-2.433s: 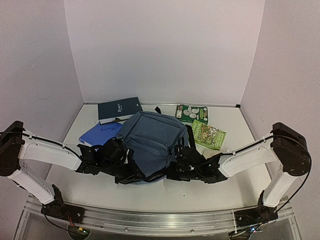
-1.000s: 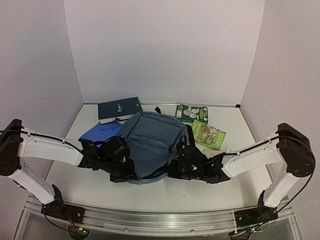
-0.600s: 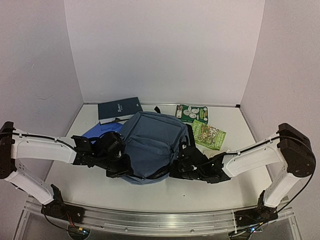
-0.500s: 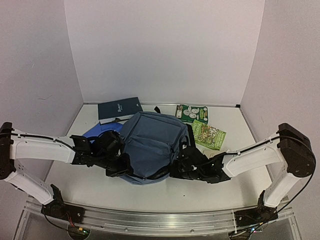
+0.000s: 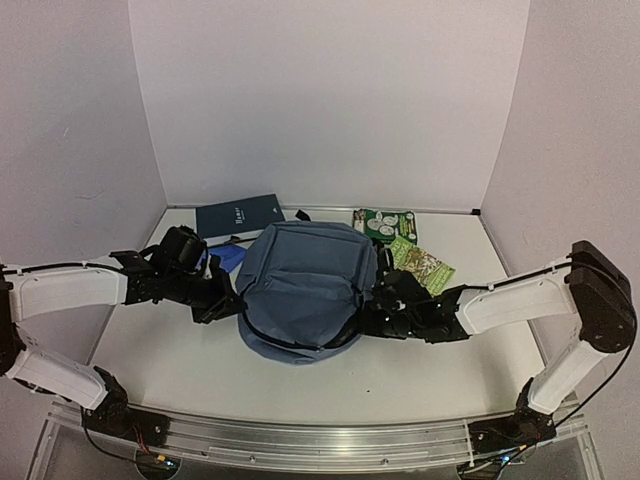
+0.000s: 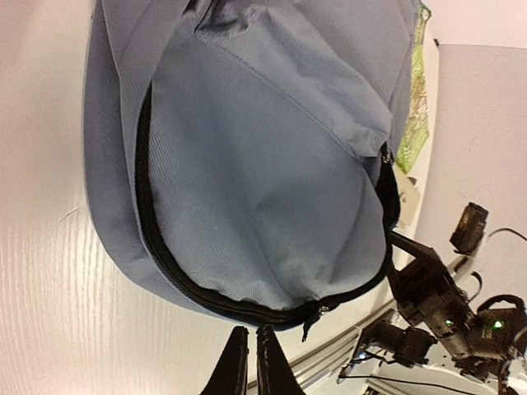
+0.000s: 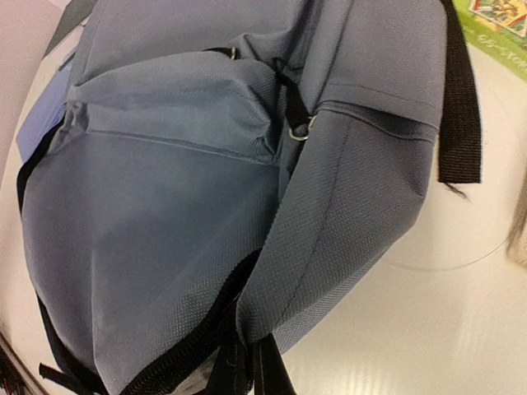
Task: Pack the student bag
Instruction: Adjust the student bag at the center of the board.
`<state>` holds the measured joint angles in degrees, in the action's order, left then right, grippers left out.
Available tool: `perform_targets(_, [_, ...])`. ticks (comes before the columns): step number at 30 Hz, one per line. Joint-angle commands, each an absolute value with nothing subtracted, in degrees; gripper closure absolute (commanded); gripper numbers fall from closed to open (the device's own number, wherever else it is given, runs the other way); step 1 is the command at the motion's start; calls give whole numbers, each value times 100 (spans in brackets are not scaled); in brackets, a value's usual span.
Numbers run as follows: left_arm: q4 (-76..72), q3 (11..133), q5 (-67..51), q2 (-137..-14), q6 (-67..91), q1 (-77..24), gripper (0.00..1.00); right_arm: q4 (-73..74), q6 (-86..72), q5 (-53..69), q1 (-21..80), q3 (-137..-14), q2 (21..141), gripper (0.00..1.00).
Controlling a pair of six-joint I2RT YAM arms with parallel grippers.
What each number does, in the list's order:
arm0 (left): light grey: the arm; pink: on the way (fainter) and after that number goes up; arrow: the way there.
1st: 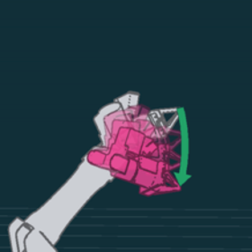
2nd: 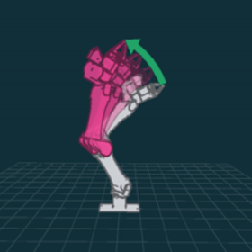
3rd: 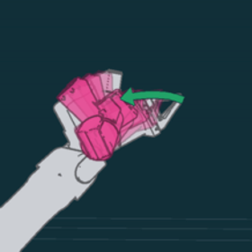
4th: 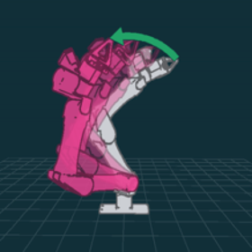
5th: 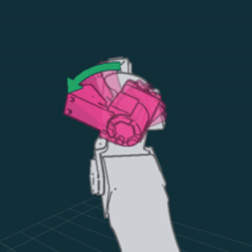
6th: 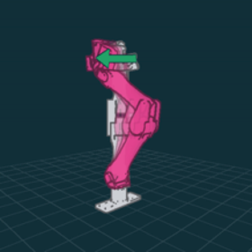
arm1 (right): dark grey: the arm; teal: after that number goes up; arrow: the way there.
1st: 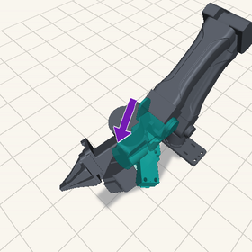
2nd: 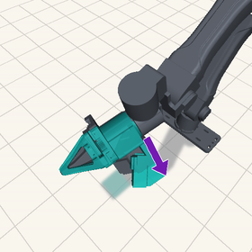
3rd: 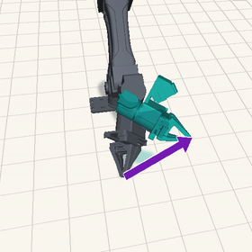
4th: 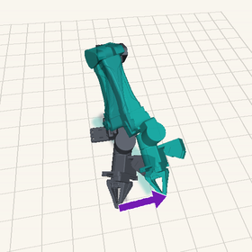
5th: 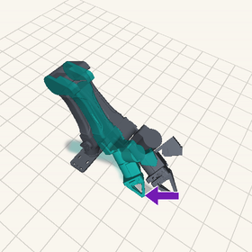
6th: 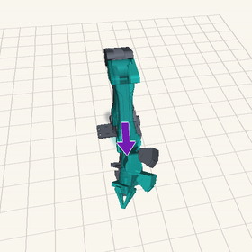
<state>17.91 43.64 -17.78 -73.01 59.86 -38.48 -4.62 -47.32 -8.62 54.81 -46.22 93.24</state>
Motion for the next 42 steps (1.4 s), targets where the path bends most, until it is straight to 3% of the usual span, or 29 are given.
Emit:
perform_targets(1, [1518, 5040, -2935, -7095, 6118, -3384, 100, -177, -3951, -819, 4899, -5212, 9089, 100])
perform_targets(11, [1000, 4821, -4034, -6992, 7196, -2480, 100, 156, -3062, -340, 3705, -6347, 9800, 100])
perform_targets(19, [708, 4663, -3940, -7082, 7622, -2200, 100, 330, -2788, -59, 2997, -7255, 10410, 100])
perform_targets(20, [718, 4699, -3905, -7125, 7555, -2187, 100, 395, -2761, -90, 2972, -7325, 10396, 97])
perform_targets(23, [677, 4760, -3680, -7279, 7261, -2172, 100, 654, -2694, -261, 2964, -7371, 10177, 75])
perform_targets(26, [620, 4856, -3354, -7447, 6794, -2171, 87, 899, -2709, -218, 2966, -7191, 9845, 54])
perform_targets(29, [537, 4934, -2875, -7639, 6283, -2171, 67, 1048, -2923, 102, 2964, -6749, 9437, 45])
perform_targets(31, [420, 4992, -2626, -7816, 6006, -2171, 53, 1059, -3125, 464, 2982, -6374, 9194, 43])
perform_targets(34, [354, 5221, -2512, -8260, 5610, -2183, 42, 1007, -3528, 954, 3115, -5852, 8977, 43])
perform_targets(42, [773, 6314, -2485, -9743, 4728, -2348, 30, 661, -4250, 1129, 3645, -5336, 9074, 50])
